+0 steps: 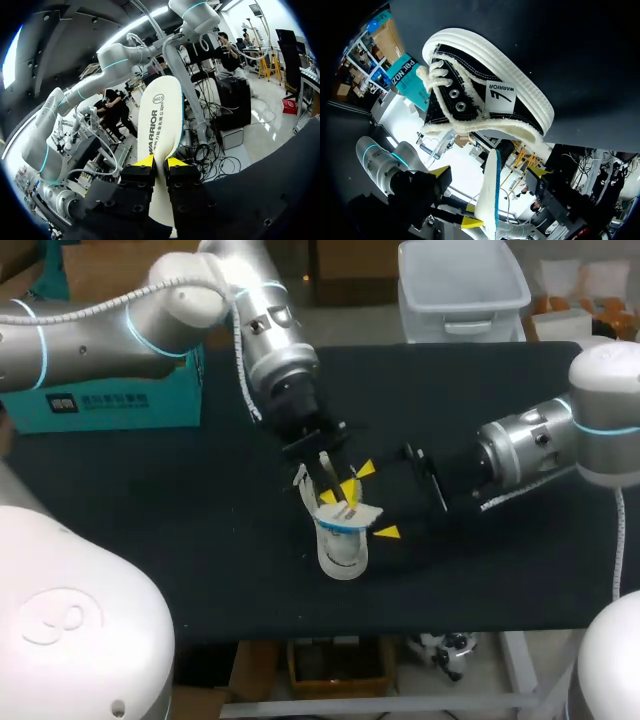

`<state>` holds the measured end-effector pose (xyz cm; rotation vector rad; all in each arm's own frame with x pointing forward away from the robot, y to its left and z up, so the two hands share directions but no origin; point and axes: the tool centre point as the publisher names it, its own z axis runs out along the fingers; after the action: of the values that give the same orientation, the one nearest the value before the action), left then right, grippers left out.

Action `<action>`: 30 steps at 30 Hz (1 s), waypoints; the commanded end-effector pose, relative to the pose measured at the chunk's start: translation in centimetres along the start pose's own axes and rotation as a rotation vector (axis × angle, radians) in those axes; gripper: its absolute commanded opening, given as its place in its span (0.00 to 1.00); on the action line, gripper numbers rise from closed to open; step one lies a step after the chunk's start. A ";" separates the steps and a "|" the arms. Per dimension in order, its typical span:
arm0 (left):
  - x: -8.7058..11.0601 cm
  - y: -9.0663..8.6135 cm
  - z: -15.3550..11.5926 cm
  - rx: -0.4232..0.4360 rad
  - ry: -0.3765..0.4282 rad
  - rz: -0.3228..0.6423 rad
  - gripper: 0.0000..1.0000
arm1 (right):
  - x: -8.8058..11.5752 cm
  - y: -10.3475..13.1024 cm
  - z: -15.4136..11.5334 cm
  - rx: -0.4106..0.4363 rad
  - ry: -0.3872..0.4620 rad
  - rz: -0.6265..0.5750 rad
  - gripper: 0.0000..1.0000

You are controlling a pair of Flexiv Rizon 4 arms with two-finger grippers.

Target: Open the shoe tongue, take the insole out of the shoe, put the insole back into the shoe, and pack the shoe into the shoebox

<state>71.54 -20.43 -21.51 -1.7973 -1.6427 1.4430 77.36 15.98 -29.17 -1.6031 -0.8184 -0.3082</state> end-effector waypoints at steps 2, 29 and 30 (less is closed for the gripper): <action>-0.5 -0.1 2.2 -0.022 0.020 0.023 0.00 | -0.3 -0.1 0.5 0.006 0.024 -0.002 1.00; 1.3 1.4 0.7 -0.128 -0.018 0.037 0.00 | -0.5 -0.5 1.2 0.010 0.057 -0.005 0.40; 1.3 1.4 0.7 -0.128 -0.018 0.037 0.00 | -0.5 -0.5 1.2 0.010 0.057 -0.005 0.40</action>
<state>71.54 -20.01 -23.26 -1.8998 -1.7573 1.3930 76.18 16.87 -29.03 -1.5863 -0.7797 -0.3524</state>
